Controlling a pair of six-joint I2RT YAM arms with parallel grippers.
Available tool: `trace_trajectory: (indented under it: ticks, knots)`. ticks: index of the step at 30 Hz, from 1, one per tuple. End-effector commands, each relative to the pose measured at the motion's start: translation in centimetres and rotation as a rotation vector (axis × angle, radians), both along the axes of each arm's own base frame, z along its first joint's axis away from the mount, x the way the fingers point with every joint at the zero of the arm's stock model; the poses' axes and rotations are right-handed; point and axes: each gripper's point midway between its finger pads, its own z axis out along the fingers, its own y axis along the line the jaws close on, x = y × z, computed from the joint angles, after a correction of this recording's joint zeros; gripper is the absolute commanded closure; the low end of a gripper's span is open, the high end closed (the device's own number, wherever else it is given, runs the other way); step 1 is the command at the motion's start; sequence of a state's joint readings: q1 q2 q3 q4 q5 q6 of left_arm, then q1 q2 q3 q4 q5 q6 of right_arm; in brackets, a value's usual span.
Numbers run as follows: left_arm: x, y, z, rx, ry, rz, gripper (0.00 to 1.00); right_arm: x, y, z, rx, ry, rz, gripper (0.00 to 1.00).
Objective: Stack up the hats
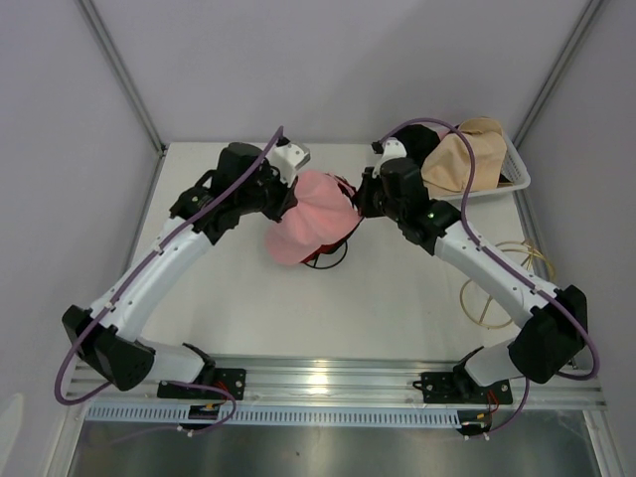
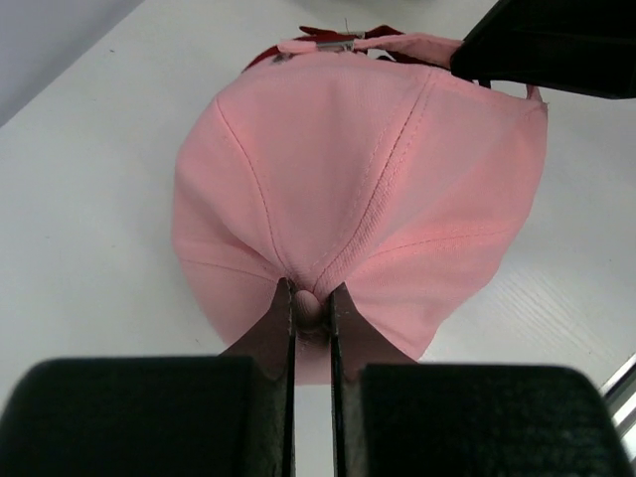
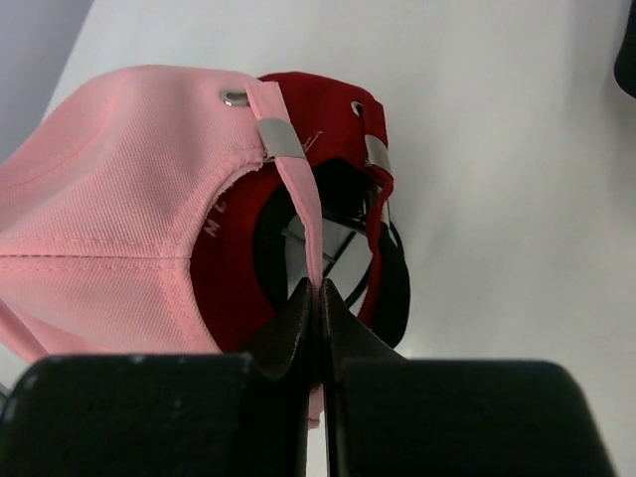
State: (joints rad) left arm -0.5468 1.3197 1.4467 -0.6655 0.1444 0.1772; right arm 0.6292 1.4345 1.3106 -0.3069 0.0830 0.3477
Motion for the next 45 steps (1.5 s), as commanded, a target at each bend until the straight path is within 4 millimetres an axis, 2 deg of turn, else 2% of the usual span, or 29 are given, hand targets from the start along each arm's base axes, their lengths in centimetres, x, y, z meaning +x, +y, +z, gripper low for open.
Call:
trace_trajectory:
  ticks: [1, 3, 4, 6, 7, 9, 10, 12, 14, 16, 17, 18, 20, 21, 23, 24, 26, 27, 29, 30, 32, 34, 37, 39, 40, 41, 42, 43, 45]
  knots:
    - [0.5, -1.3, -0.7, 0.009, 0.019, -0.079, 0.9, 1.4, -0.5, 0.5, 0.005, -0.052, -0.064, 0.98]
    - [0.6, -1.8, -1.6, 0.008, 0.048, -0.098, 0.87, 1.9, -0.5, 0.2, -0.013, -0.048, -0.072, 0.98]
    - [0.9, -1.9, -1.8, 0.003, 0.048, -0.09, 0.77, 2.1, -0.5, -0.2, -0.022, -0.045, -0.081, 0.98]
    - [1.2, -1.7, -2.2, -0.001, 0.053, -0.069, 0.67, 2.5, -0.5, -0.1, -0.02, -0.058, -0.087, 0.98]
    - [1.3, -1.7, -2.2, -0.017, 0.06, -0.049, 0.53, 2.6, -0.6, -0.2, -0.025, -0.066, -0.095, 0.98]
    - [1.7, -1.4, -1.9, -0.044, 0.068, 0.01, 0.47, 3.1, -0.5, -0.3, -0.033, -0.083, -0.098, 0.97]
    - [1.8, -1.1, -1.7, -0.073, 0.085, 0.064, 0.36, 3.3, -0.6, -0.3, -0.037, -0.087, -0.109, 0.96]
    - [1.6, -0.3, -1.4, -0.097, 0.107, 0.12, 0.28, 3.6, -0.6, -0.7, -0.045, -0.078, -0.116, 0.9]
    - [1.0, 0.7, -0.5, -0.162, 0.121, 0.19, 0.11, 3.8, -0.4, -0.4, -0.04, -0.084, -0.115, 0.86]
    - [0.3, 1.2, 0.7, -0.229, 0.11, 0.207, 0.0, 4.0, -0.4, -0.1, -0.044, -0.094, -0.111, 0.83]
    - [-0.8, 2.1, 1.0, -0.256, 0.097, 0.223, 0.01, 4.2, -0.4, 0.3, -0.043, -0.1, -0.114, 0.82]
    - [-1.0, 2.5, 2.4, -0.298, 0.057, 0.232, 0.0, 4.4, -0.4, 0.4, -0.044, -0.099, -0.117, 0.82]
    - [-2.3, 4.3, 2.8, -0.38, 0.046, 0.305, 0.01, 4.8, -0.5, 1.0, -0.05, -0.104, -0.113, 0.82]
    - [-2.5, 4.8, 3.7, -0.456, 0.047, 0.347, 0.0, 5.0, -0.4, 0.6, -0.061, -0.095, -0.109, 0.82]
    - [-2.5, 7.0, 1.7, -0.511, 0.081, 0.465, 0.0, 5.4, -0.4, 0.5, -0.072, -0.09, -0.109, 0.83]
    - [-3.0, 7.7, 2.4, -0.568, 0.061, 0.497, 0.0, 5.7, -0.7, 0.3, -0.079, -0.081, -0.116, 0.83]
    - [-2.7, 9.4, -0.1, -0.643, 0.127, 0.651, 0.01, 5.9, -0.6, -0.4, -0.089, -0.057, -0.11, 0.83]
    - [-3.0, 9.7, -3.1, -0.649, 0.181, 0.7, 0.01, 5.9, -0.6, -0.4, -0.086, -0.053, -0.109, 0.83]
    - [-3.1, 9.6, -4.4, -0.742, 0.239, 0.754, 0.02, 5.9, -0.3, -0.6, -0.077, -0.047, -0.099, 0.84]
    - [-2.9, 10.0, -7.2, -0.767, 0.277, 0.83, 0.03, 5.8, -0.3, -0.8, -0.077, -0.043, -0.103, 0.84]
    - [-2.7, 10.0, -8.2, -0.812, 0.3, 0.862, 0.06, 5.8, -0.4, -1.4, -0.081, -0.029, -0.112, 0.88]
    - [-2.5, 9.9, -10.5, -0.838, 0.339, 0.905, 0.1, 5.8, -0.8, -2.1, -0.092, -0.017, -0.13, 0.91]
    - [-1.9, 9.5, -12.4, -0.846, 0.382, 0.931, 0.12, 5.8, -1.4, -3.1, -0.108, -0.005, -0.161, 0.94]
    - [-1.2, 8.8, -12.4, -0.884, 0.391, 0.901, 0.11, 5.8, -1.8, -3.5, -0.118, 0.001, -0.176, 0.94]
    - [-1.3, 8.7, -14.7, -0.874, 0.437, 0.909, 0.11, 5.7, -2.0, -3.8, -0.123, 0.007, -0.181, 0.94]
    - [0.0, 8.1, -13.3, -0.952, 0.392, 0.842, 0.11, 5.7, -2.0, -4.0, -0.126, 0.009, -0.183, 0.94]
    - [0.2, 7.7, -13.2, -1.003, 0.412, 0.814, 0.11, 5.8, -2.3, -4.2, -0.131, 0.01, -0.193, 0.94]
    - [-0.4, 7.6, -16.0, -0.997, 0.475, 0.816, 0.11, 5.7, -2.5, -4.7, -0.143, 0.019, -0.195, 0.95]
    - [0.5, 7.3, -15.3, -1.039, 0.443, 0.776, 0.13, 5.7, -3.2, -5.4, -0.159, 0.033, -0.225, 0.99]
